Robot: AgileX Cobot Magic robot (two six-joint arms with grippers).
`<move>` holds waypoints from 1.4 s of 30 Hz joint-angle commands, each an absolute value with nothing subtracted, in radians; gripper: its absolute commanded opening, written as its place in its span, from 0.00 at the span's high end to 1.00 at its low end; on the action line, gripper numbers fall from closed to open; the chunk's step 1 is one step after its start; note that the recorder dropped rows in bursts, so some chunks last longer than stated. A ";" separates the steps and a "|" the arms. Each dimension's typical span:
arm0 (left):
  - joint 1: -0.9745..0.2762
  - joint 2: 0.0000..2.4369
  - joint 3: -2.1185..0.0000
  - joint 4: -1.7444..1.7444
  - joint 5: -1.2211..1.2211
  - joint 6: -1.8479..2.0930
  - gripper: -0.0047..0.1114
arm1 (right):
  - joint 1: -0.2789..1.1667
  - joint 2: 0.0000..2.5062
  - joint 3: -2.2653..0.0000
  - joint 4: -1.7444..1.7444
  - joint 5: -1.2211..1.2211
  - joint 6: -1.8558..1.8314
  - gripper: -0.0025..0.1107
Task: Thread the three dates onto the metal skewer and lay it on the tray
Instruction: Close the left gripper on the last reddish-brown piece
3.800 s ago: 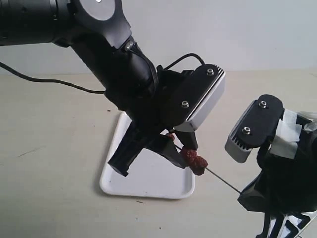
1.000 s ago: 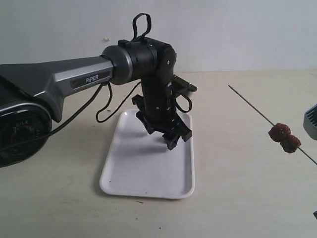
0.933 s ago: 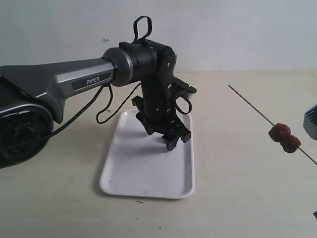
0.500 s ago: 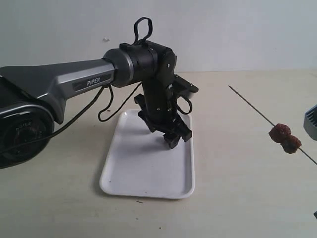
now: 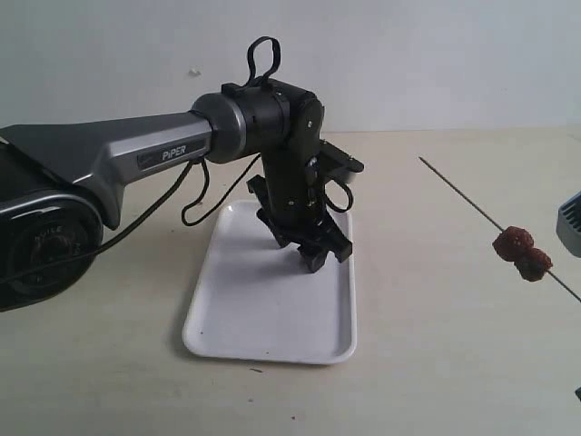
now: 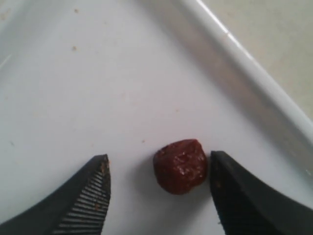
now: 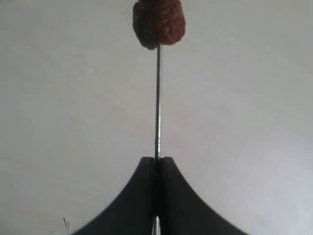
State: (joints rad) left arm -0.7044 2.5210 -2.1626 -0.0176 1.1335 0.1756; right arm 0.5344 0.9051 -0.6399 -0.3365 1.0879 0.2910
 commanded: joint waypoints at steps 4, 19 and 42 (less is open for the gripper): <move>-0.710 2.525 -2.166 -0.014 1.125 0.179 0.54 | 0.535 0.896 -0.646 -0.347 1.081 0.293 0.98; -0.710 2.525 -2.166 -0.014 1.146 0.179 0.63 | 0.535 0.896 -0.646 -0.349 1.075 0.293 0.98; -0.710 2.525 -2.166 -0.014 1.150 0.179 0.65 | 0.535 0.896 -0.646 -0.349 1.075 0.291 0.98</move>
